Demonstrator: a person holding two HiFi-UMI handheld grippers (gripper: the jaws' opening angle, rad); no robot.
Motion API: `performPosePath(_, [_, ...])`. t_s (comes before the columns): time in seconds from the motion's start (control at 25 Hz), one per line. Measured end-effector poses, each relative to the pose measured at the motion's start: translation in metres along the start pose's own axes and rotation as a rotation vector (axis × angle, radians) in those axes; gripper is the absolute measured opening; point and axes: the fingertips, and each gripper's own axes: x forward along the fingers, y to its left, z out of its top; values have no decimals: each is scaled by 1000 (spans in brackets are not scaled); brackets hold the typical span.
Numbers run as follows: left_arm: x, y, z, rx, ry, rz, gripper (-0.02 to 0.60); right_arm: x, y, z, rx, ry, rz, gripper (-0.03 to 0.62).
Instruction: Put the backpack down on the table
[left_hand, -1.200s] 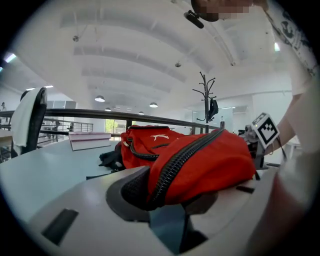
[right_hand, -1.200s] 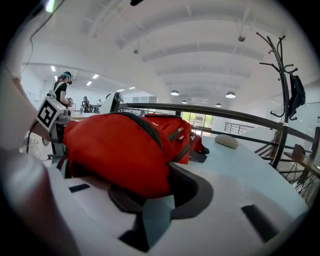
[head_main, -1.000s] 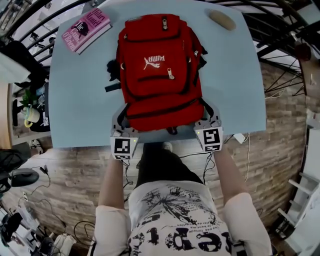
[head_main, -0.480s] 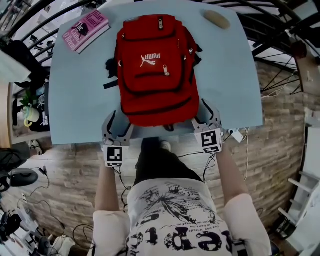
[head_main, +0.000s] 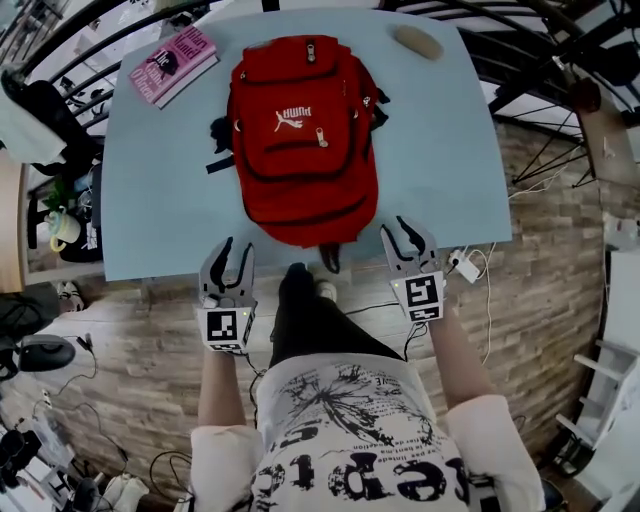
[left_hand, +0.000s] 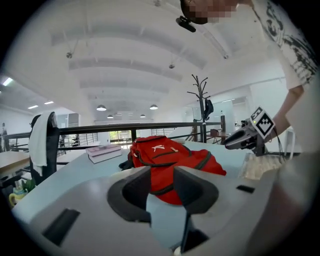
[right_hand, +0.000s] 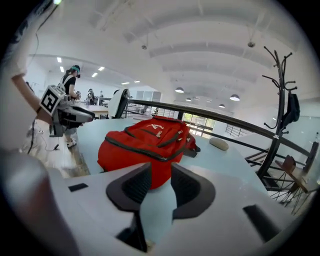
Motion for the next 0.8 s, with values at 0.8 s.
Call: performPosePath(0.8, [-39,-20,199,54,-254,5,11,-66,-3,193,90,-326,-25,-8])
